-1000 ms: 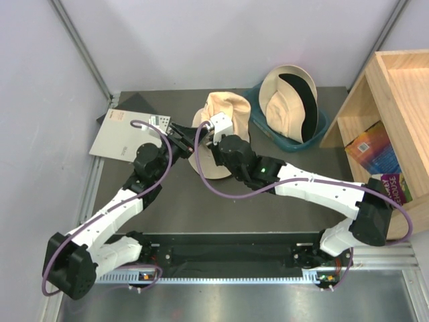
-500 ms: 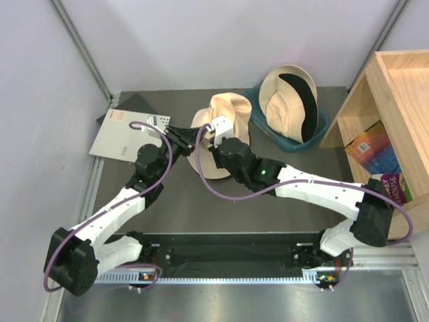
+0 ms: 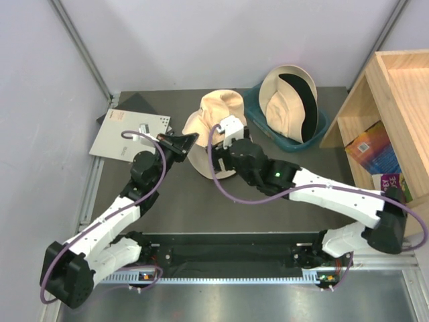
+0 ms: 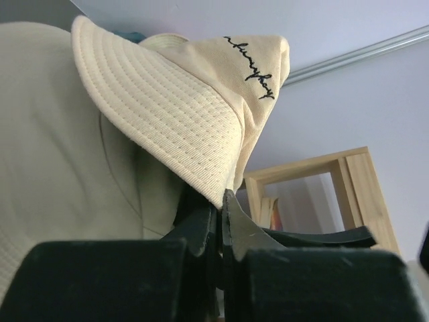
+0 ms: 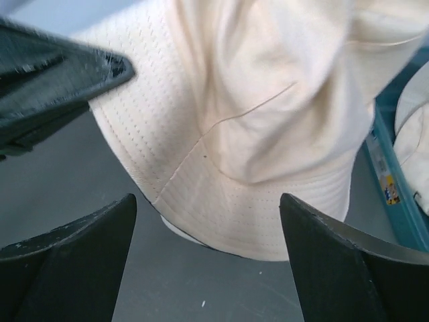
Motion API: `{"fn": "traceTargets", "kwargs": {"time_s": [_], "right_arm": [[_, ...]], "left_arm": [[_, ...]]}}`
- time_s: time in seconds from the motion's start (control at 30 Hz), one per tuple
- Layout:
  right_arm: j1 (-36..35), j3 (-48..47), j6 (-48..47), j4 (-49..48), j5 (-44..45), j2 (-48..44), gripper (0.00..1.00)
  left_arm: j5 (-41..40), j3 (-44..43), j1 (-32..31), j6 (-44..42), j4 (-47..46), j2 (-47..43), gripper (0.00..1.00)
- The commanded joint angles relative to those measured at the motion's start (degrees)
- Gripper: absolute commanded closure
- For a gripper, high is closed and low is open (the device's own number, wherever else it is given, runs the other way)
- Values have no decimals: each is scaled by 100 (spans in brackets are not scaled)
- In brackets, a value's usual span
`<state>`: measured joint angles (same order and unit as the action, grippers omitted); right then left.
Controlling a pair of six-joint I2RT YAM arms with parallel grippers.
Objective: Stack the hats
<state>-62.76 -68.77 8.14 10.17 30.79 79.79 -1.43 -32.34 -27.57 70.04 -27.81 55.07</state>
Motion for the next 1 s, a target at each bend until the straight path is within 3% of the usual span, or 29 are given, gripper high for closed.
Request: {"fn": "traceTargets", "kwargs": {"time_s": [0.0, 0.13, 0.43, 0.6, 0.97], "right_arm": [[193, -206, -32, 177, -212, -841, 13], [1228, -277, 82, 118, -1711, -869, 17], [2179, -84, 160, -709, -3269, -377, 21], [2532, 110, 399, -1307, -3632, -236, 25], [2725, -443, 399, -1562, -3984, 449, 32]], "left_arm": [[-68, 113, 225, -526, 346, -356, 100], [431, 236, 349, -667, 259, -400, 100], [679, 114, 375, -966, 382, -163, 100], [627, 122, 375, -1036, 461, -137, 100], [548, 158, 384, -1229, 645, -154, 100]]}}
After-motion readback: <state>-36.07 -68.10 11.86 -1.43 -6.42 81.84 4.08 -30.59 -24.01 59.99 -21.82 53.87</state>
